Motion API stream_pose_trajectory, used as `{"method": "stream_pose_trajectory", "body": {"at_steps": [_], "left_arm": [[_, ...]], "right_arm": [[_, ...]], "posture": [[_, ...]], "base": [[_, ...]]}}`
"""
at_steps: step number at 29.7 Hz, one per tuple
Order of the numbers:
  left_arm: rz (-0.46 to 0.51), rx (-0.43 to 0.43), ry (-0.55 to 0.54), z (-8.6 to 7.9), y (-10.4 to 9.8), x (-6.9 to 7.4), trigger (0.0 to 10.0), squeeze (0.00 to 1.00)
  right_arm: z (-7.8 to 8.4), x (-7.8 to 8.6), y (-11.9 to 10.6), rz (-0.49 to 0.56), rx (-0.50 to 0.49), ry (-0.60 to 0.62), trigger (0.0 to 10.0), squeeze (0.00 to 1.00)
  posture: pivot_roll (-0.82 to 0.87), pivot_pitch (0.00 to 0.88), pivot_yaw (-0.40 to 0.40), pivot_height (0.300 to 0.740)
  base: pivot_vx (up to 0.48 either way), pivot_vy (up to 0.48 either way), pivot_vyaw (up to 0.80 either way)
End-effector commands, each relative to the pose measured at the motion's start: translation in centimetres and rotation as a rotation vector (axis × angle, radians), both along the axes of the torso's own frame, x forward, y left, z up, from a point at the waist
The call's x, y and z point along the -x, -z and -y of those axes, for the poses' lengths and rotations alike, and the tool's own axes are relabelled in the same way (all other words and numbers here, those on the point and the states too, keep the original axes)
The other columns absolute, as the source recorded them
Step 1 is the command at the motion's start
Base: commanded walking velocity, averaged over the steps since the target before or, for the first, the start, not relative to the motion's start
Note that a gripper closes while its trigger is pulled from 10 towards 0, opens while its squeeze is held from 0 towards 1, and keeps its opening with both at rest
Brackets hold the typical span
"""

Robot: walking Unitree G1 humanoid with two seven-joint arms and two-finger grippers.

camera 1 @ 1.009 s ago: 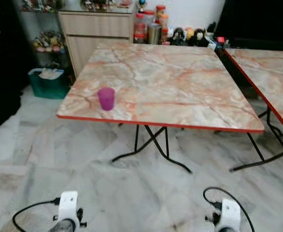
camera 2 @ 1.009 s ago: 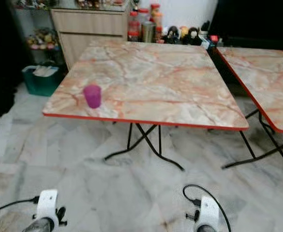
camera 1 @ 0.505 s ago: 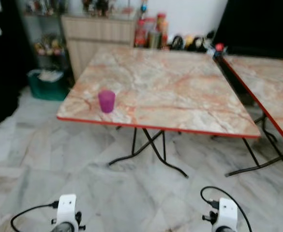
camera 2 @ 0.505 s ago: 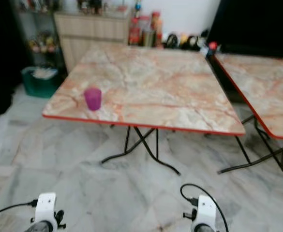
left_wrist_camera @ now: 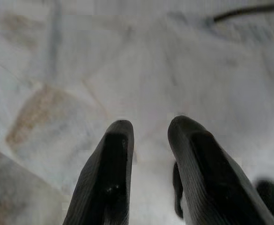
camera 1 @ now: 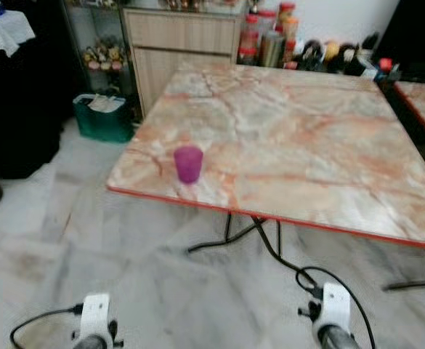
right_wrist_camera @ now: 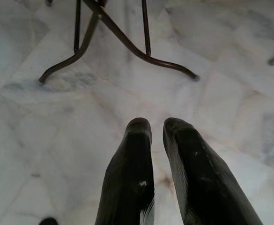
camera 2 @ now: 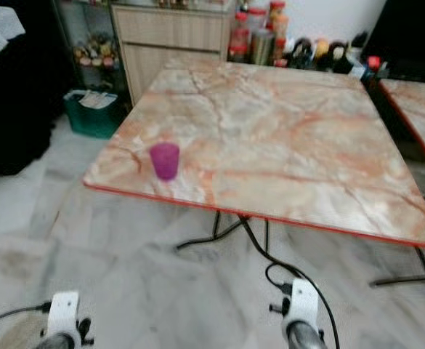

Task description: Setting the table

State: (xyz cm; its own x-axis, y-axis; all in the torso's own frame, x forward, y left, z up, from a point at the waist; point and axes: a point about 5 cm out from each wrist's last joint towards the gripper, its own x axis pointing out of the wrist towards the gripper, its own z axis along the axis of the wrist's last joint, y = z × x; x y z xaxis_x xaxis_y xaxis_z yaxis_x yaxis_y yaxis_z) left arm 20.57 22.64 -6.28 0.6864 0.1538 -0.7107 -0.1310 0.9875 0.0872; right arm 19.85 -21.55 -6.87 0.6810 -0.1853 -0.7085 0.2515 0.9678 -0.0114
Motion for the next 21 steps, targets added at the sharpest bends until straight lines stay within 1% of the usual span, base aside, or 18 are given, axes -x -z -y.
{"method": "stream_pose_trajectory", "body": {"at_steps": [1,4,10,13,14,17,18,19,20,21], "left_arm": [[0.006,0.017,0.009,0.8,0.1,-0.2,10.0,0.00],[0.007,0.020,0.009,0.8,0.1,-0.2,10.0,0.00],[0.017,0.020,0.012,0.5,0.1,0.1,10.0,0.00],[0.018,0.019,0.001,0.1,0.2,0.5,10.0,0.00],[0.017,0.017,-0.004,-0.1,0.2,0.7,10.0,0.00],[0.013,0.012,-0.009,-0.4,0.4,1.3,10.0,0.00],[0.010,0.009,-0.007,-0.5,0.6,1.7,10.0,0.00],[0.009,0.007,-0.006,-0.5,0.7,1.9,10.0,0.00],[0.009,0.007,-0.006,-0.5,0.7,1.9,10.0,0.00],[0.009,0.006,-0.006,-0.6,0.7,2.2,10.0,0.00]], "right_arm": [[1.1,1.2,0.4,-0.041,0.015,0.028,10.0,0.00],[1.1,1.2,0.4,-0.043,0.015,0.030,10.0,0.00],[1.2,1.3,0.5,-0.051,0.017,0.036,10.0,0.00],[1.3,1.5,0.6,-0.054,0.015,0.050,10.0,0.00],[1.4,1.7,0.6,-0.055,0.014,0.055,10.0,0.00],[1.8,3.0,1.1,-0.084,0.016,0.072,10.0,0.00],[2.0,4.0,1.5,-0.111,0.022,0.078,10.0,0.00],[2.1,4.4,1.6,-0.121,0.024,0.082,10.0,0.00],[2.1,4.4,1.6,-0.121,0.024,0.082,10.0,0.00],[2.2,4.9,1.8,-0.130,0.024,0.092,10.0,0.00]], "posture": [[0.10,0.000,-0.038,0.736],[0.10,0.000,-0.038,0.736],[0.11,0.000,-0.041,0.736],[0.12,0.000,-0.043,0.736],[0.12,0.000,-0.045,0.736],[0.13,0.000,-0.051,0.736],[0.13,0.000,-0.052,0.736],[0.13,0.000,-0.052,0.736],[0.13,0.000,-0.052,0.736],[0.13,0.000,-0.051,0.736]], "base": [[0.398,0.000,0.00],[0.375,0.000,0.00],[0.000,0.000,0.00],[0.000,0.000,0.00],[0.000,0.000,0.00],[0.000,0.000,0.00],[0.000,0.000,0.00],[0.000,0.000,0.00],[0.000,0.000,0.00],[0.000,0.000,0.00]]}}
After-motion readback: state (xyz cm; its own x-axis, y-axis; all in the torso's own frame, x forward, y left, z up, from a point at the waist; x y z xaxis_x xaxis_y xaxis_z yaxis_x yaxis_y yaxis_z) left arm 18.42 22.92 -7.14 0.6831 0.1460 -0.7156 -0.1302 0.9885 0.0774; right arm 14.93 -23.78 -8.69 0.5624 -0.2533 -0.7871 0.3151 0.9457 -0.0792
